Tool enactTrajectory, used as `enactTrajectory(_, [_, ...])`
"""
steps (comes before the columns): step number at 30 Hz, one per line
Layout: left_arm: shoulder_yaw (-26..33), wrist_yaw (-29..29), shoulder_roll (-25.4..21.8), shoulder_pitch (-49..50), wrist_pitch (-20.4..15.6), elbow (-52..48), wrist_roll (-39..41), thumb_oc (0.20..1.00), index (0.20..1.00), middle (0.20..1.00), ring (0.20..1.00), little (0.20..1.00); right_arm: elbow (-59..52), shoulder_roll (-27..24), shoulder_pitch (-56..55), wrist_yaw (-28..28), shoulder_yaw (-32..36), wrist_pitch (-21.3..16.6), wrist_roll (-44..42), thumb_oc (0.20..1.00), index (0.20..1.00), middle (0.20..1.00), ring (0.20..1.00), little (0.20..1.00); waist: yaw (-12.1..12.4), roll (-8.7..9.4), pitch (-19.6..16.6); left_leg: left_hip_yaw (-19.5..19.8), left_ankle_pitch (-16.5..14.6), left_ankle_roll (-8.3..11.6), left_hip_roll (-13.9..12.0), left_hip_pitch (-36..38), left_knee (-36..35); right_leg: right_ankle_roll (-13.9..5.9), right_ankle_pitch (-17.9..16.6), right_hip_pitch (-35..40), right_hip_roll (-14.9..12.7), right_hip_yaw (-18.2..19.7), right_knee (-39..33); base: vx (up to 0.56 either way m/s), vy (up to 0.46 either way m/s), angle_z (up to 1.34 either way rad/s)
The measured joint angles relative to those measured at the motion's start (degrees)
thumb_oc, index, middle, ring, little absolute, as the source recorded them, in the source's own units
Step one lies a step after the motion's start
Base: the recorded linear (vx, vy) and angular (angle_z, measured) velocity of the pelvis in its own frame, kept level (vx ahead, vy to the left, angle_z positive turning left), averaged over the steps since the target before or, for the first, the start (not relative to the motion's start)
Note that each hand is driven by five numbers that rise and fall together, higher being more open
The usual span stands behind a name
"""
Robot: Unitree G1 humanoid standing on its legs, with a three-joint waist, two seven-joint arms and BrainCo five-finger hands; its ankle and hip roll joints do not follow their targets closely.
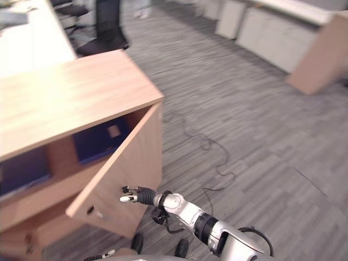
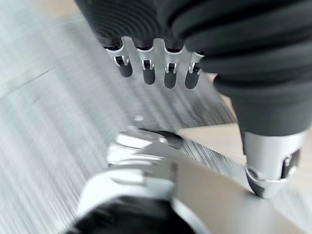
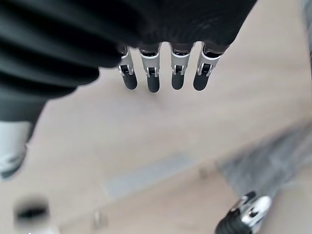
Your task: Put the empty folder in the office cabinet
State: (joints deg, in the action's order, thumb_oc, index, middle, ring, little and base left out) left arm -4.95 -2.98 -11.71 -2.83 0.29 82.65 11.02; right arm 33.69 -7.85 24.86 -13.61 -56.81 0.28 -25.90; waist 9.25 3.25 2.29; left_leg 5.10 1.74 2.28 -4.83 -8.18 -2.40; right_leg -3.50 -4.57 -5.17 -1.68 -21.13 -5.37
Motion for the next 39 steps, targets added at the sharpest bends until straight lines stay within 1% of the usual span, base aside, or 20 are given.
enactTrajectory(3, [-0.07, -0.47, 0.10, 1.18, -0.01, 0.29, 1.61, 1.000, 1.000, 1.000, 1.000, 1.000, 0.20, 1.65, -0.86, 0.17, -1.72, 0.00, -0.02, 1.000, 1.000, 1.000, 1.000, 1.000, 1.48, -0.41, 0.40, 3.47, 2.07, 2.75, -1.04, -0.42, 1.66, 1.00, 1.73, 3.31, 1.55, -3.41, 0.34, 0.05, -0.153, 0.68])
enactTrajectory(6, [-1.30, -1.15, -0.15, 0.06, -0.17, 0.01, 2.21, 1.000, 1.000, 1.000, 1.000, 1.000, 1.36, 2.62, -1.37, 1.05, -1.67, -0.15, -0.09, 1.000, 1.000, 1.000, 1.000, 1.000, 2.12, 1.15, 0.08, 9.31, 3.46, 4.97, -0.35, -1.56, 1.64, 2.32, 3.51, 3.90, 2.82, -5.18, 0.35, 0.04, -0.243, 0.97])
enactTrajectory(8, [-1.61, -1.24, -0.03, 0.11, -0.41, -0.92, 2.36, 1.000, 1.000, 1.000, 1.000, 1.000, 2.62, 3.24, -1.05, 1.49, -1.65, -0.12, -0.26, 1.000, 1.000, 1.000, 1.000, 1.000, 3.32, 1.25, 0.16, 10.62, 3.89, 5.62, -0.29, -1.50, 1.24, 2.34, 4.25, 4.64, 3.12, -6.04, 0.34, 0.03, -0.274, 0.67])
enactTrajectory(12, [-1.76, -1.55, 0.47, -0.13, -0.57, -1.99, 4.96, 1.000, 1.000, 1.000, 1.000, 1.000, 4.74, 4.48, 0.71, 2.86, -1.93, -1.11, -2.25, 1.000, 1.000, 1.000, 1.000, 1.000, 5.53, 0.76, 0.56, 12.44, 6.17, 9.15, -0.60, -3.39, 0.74, 3.04, 6.32, 5.64, 4.25, -11.74, 0.04, -0.03, -0.195, 0.78])
enactTrajectory(13, [-1.80, -1.68, 1.14, -0.17, -0.69, -1.89, 5.61, 1.000, 1.000, 1.000, 1.000, 1.000, 5.15, 4.55, 0.87, 3.11, -1.96, -1.29, -2.24, 1.000, 1.000, 1.000, 1.000, 1.000, 6.55, 0.27, 0.95, 12.46, 6.60, 8.93, -0.94, -3.60, 0.52, 3.33, 6.65, 6.12, 4.95, -12.64, 0.36, 0.02, -0.123, 0.80])
enactTrajectory(14, [-1.60, -2.12, 1.21, -1.03, -0.70, -2.14, 6.43, 1.000, 1.000, 1.000, 1.000, 1.000, 5.13, 4.32, 0.90, 3.54, -2.32, -1.44, -2.22, 1.000, 1.000, 1.000, 1.000, 1.000, 6.90, 0.28, 1.25, 11.04, 7.09, 9.51, -1.23, -4.60, 0.38, 4.01, 7.12, 6.60, 5.13, -14.86, 0.02, 0.00, -0.105, 0.94])
enactTrajectory(15, [-1.41, -2.68, 1.13, -1.69, -0.45, -1.39, 6.66, 1.000, 1.000, 1.000, 1.000, 1.000, 5.23, 4.26, 0.79, 3.69, -2.69, -1.70, -2.13, 1.000, 1.000, 1.000, 1.000, 1.000, 6.74, 0.76, 1.75, 3.27, 4.09, 6.48, -2.45, -5.38, 0.30, 4.73, 7.58, 7.12, 4.95, -17.32, -0.04, -0.01, -0.110, 1.04])
enactTrajectory(17, [-0.48, -3.37, -0.96, -2.08, -0.55, -1.75, 6.71, 1.000, 1.000, 1.000, 1.000, 1.000, 5.39, 5.25, 0.18, 4.24, -4.05, -1.96, -1.92, 1.000, 1.000, 1.000, 1.000, 1.000, 6.72, 5.08, 3.68, -11.35, 2.29, 5.37, -3.97, -5.64, 3.57, 7.66, 7.93, 7.76, 1.91, -20.68, 0.12, -0.07, -0.063, 0.87])
enactTrajectory(19, [0.94, -4.98, -1.87, -1.35, -0.51, -1.17, 7.68, 1.000, 1.000, 1.000, 1.000, 1.000, 5.94, 6.18, -1.06, 4.85, -5.05, -2.09, -0.93, 1.000, 1.000, 1.000, 1.000, 1.000, 6.30, 7.69, 3.66, -17.78, 2.28, 5.68, -4.51, -5.09, 8.69, 6.93, 8.27, 8.51, -0.37, -22.57, 0.09, -0.05, 0.037, 0.66])
enactTrajectory(23, [0.94, -6.44, -0.53, -1.36, -0.43, -1.88, 10.63, 1.000, 1.000, 1.000, 1.000, 1.000, 13.79, 6.94, -3.29, 5.32, -3.53, -1.90, 4.06, 1.000, 1.000, 1.000, 1.000, 1.000, 4.48, 5.78, 2.55, -22.37, 1.96, 4.66, -4.96, -1.12, 11.39, 5.31, 8.63, 8.16, -2.98, -27.07, 4.17, -0.03, 0.095, 0.64])
enactTrajectory(25, [-0.15, -6.19, 1.81, -1.38, -0.62, -1.92, 11.81, 1.000, 1.000, 1.000, 1.000, 1.000, 21.23, 5.24, -5.25, 6.30, -3.06, 0.32, 7.35, 1.000, 1.000, 1.000, 1.000, 1.000, 1.85, 0.62, 0.36, -22.16, 2.26, 2.41, -4.38, 1.23, 6.40, 4.56, 10.44, 6.50, -4.99, -26.08, 12.19, -0.05, 0.092, 1.10])
enactTrajectory(26, [-1.49, -5.84, 1.81, -1.98, -0.85, -2.26, 11.70, 1.000, 1.000, 1.000, 1.000, 1.000, 23.86, 4.85, -5.50, 6.41, -2.67, 0.92, 8.33, 1.000, 1.000, 1.000, 1.000, 1.000, 1.55, -0.26, -0.04, -21.36, 2.80, 1.35, -3.83, 1.65, 4.69, 4.41, 11.39, 5.13, -6.47, -24.74, 17.27, -0.08, 0.123, 1.13])
enactTrajectory(27, [-1.66, -5.44, 2.12, -2.08, -1.10, -3.38, 11.74, 1.000, 1.000, 1.000, 1.000, 1.000, 25.66, 4.82, -5.68, 6.51, -1.00, 1.29, 9.78, 1.000, 1.000, 1.000, 1.000, 1.000, 1.40, -1.23, -0.34, -19.74, 2.77, 0.94, -3.85, 1.39, 3.96, 1.57, 13.80, 3.67, -6.52, -23.06, 18.29, -0.08, 0.125, 1.08])
enactTrajectory(29, [-1.69, -4.36, 2.46, -3.68, -1.08, -4.63, 11.72, 1.000, 1.000, 1.000, 1.000, 1.000, 28.78, 4.90, -5.41, 7.57, 4.20, 1.25, 12.41, 1.000, 1.000, 1.000, 1.000, 1.000, 0.74, -1.22, -0.62, -15.63, 2.79, 0.97, -2.84, -0.55, 3.24, 1.13, 13.38, 3.05, -4.64, -21.92, 10.99, -0.08, 0.134, 1.19])
enactTrajectory(30, [-1.58, -4.10, 2.66, -4.00, -1.07, -4.62, 11.72, 1.000, 1.000, 1.000, 1.000, 1.000, 30.08, 5.10, -5.64, 7.84, 5.89, 1.29, 13.27, 1.000, 1.000, 1.000, 1.000, 1.000, 0.47, -0.44, -1.23, -15.16, 3.14, 0.88, -1.84, -0.73, 2.49, 2.35, 9.20, 3.74, -4.60, -22.13, 8.46, -0.05, 0.098, 1.01])
enactTrajectory(31, [-1.12, -3.78, 2.95, -3.74, -1.23, -4.72, 11.94, 1.000, 1.000, 1.000, 1.000, 1.000, 31.99, 4.91, -6.42, 8.20, 7.26, 1.38, 13.80, 1.000, 1.000, 1.000, 1.000, 1.000, 1.35, -0.47, -2.30, -16.64, 3.28, 0.46, -2.01, -0.05, -0.23, 2.64, 7.46, 4.87, -4.24, -23.64, 6.46, -0.08, 0.107, 0.60])
enactTrajectory(32, [-0.12, -3.44, 2.67, -3.52, -1.10, -4.89, 12.19, 1.000, 1.000, 1.000, 1.000, 1.000, 32.81, 4.74, -7.30, 8.49, 8.84, 1.23, 13.87, 1.000, 1.000, 1.000, 1.000, 1.000, 2.23, -0.19, -3.19, -21.22, 1.42, 0.49, -2.31, 1.54, -1.55, 2.64, 7.09, 4.82, -4.77, -24.28, 5.98, -0.09, 0.125, 0.48])
enactTrajectory(34, [1.27, -2.61, 2.79, -3.10, -0.97, -4.90, 12.14, 1.000, 1.000, 1.000, 1.000, 1.000, 35.20, 4.33, -10.55, 9.40, 12.85, 1.24, 14.23, 1.000, 1.000, 1.000, 1.000, 1.000, 2.15, 0.94, -3.56, -27.43, 1.11, 1.39, -4.68, 2.96, 1.70, 2.48, 6.77, 5.85, -7.43, -27.51, 6.40, -0.13, 0.193, 0.70])
enactTrajectory(37, [2.25, -1.48, 3.66, -2.75, -0.50, -4.13, 10.85, 1.000, 1.000, 1.000, 1.000, 1.000, 39.47, 3.06, -15.14, 10.27, 18.45, 1.53, 14.21, 1.000, 1.000, 1.000, 1.000, 1.000, 1.80, -0.54, -4.89, -28.43, 2.03, 3.15, -7.01, 5.14, 2.19, 0.85, 5.73, 7.48, -9.21, -31.03, 7.06, -0.11, 0.289, 0.75])
enactTrajectory(39, [2.32, -0.64, 4.37, -2.25, -0.45, -4.14, 9.40, 1.000, 1.000, 1.000, 1.000, 1.000, 40.63, 0.88, -17.72, 10.84, 23.93, 1.69, 13.94, 1.000, 1.000, 1.000, 1.000, 1.000, 1.45, -2.63, -5.87, -27.70, 1.31, 3.83, -6.25, 5.47, 1.10, -0.38, 5.06, 7.37, -11.52, -32.93, 9.56, -0.09, 0.385, 0.83])
